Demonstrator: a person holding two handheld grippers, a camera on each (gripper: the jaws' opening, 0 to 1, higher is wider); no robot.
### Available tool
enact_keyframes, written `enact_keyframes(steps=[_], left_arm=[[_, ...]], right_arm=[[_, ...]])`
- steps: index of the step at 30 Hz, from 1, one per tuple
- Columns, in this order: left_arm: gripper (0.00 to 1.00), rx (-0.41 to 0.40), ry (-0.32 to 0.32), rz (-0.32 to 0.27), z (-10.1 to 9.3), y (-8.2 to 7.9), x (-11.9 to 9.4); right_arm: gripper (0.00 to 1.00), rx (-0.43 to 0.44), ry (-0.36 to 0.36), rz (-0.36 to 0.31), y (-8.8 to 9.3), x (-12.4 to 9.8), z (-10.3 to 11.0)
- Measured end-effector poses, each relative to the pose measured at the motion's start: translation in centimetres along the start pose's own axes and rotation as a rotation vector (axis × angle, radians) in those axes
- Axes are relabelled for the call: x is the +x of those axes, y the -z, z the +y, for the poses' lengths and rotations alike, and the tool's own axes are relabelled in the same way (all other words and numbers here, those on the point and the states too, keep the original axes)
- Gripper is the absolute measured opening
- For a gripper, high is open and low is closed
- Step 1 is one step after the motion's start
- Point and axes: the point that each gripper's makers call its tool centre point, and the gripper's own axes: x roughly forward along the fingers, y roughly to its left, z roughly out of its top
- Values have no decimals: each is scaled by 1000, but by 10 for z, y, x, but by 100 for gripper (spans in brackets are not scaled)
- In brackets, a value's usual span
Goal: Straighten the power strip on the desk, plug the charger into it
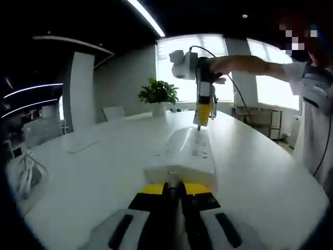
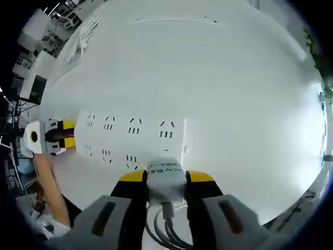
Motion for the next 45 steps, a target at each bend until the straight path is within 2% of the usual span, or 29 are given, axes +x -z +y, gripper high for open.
enact_keyframes(steps=[4,8,12,13,17,27,35,45], left_arm=[[14,0,-1,0,0,0,0],[14,-1,0,0,-1,0,1],[14,-1,-1,0,-1,0,1],[14,-1,-2,0,0,-1,1],[13,-1,-1,0,1,-1,0],[13,-2,2,-2,2,-1,-1],[13,-1,3,-4,1,-1,-1],[13,0,2,-4,-1,-1,-1]], right_arm=[[28,48,12,23,2,0,-3],[28,45,22,49,9,3,-2],[28,36,-44,156,32,13,7],[28,48,-49,149,32,15,8],[29,-8,-49,71,18,14,6],[29,-34,-59,40,7,7,8],[28,-37,-75,25,7,0,8],[27,-67,-79,-67,-8,-6,6]])
